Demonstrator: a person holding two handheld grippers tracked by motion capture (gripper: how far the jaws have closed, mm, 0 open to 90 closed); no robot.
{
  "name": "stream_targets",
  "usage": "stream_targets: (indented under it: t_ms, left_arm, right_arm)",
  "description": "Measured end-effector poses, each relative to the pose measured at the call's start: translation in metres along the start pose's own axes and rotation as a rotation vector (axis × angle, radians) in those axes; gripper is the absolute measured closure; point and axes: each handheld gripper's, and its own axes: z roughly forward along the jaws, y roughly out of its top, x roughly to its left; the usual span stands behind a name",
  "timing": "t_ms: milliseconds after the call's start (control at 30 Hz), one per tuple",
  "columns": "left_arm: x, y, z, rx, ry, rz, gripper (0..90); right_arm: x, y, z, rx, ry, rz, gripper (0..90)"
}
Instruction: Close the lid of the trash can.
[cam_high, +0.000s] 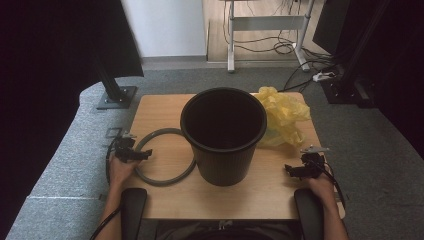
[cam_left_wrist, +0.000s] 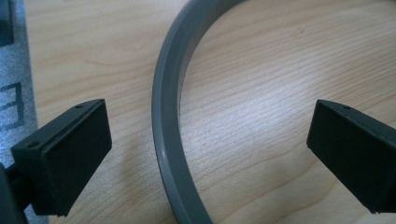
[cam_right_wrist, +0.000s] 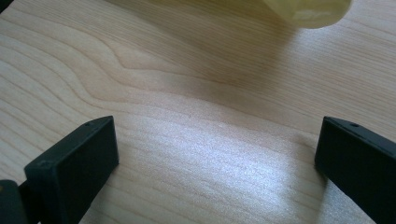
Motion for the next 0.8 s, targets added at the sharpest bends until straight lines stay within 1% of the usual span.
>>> stream_targets:
  t_ms: [67,100,133,167,200,233,333,500,533,633,667,700,800]
  left_arm:
    - [0.000,-0.001,0.003,0.009,0.002,0.008,0.0]
    - [0.000,-0.001,0.003,0.004,-0.003,0.011,0.0]
    - [0.000,-0.001,0.003,-0.003,-0.018,0.009,0.0]
    - [0.000,-0.002,0.005,0.003,-0.031,0.009,0.0]
    - [-0.001,-0.003,0.008,0.020,-0.020,0.016,0.0]
    - [-0.002,-0.004,0.010,0.015,-0.012,0.030,0.0]
    - [0.000,-0.007,0.010,-0.001,-0.023,0.041,0.0]
    - [0.002,-0.006,0.010,-0.003,-0.020,0.036,0.0]
    - [0.002,-0.007,0.009,-0.009,-0.014,0.029,0.8]
    - [0.005,-0.008,0.007,-0.027,-0.007,0.021,7.5]
    - [0.007,-0.009,0.005,-0.040,0.003,0.006,11.5]
    - [0.007,-0.009,0.005,-0.046,0.009,-0.001,17.2]
    - [0.010,-0.011,0.003,-0.063,0.021,-0.017,28.7]
  right_arm:
    - [0.000,0.000,0.000,0.000,0.000,0.000,0.0]
    - [0.000,0.000,0.000,0.000,0.001,0.000,0.0]
    - [0.000,0.000,0.000,0.000,0.000,0.000,0.0]
    - [0.000,0.000,0.000,0.000,0.000,0.000,0.0]
    - [0.000,0.000,0.000,0.000,0.001,0.000,0.0]
    - [0.000,0.000,0.000,0.000,0.001,0.000,0.0]
    - [0.000,0.000,0.000,0.000,0.003,-0.002,0.0]
    - [0.000,0.000,0.000,0.000,0.005,-0.004,0.0]
    - [0.001,0.000,0.000,0.000,0.005,-0.004,0.0]
    - [0.001,0.000,0.000,0.000,0.006,-0.004,0.0]
    - [0.001,0.000,0.000,0.000,0.007,-0.007,0.0]
    - [0.001,0.000,0.000,0.000,0.007,-0.007,0.0]
    - [0.001,0.000,0.000,0.000,0.007,-0.007,0.0]
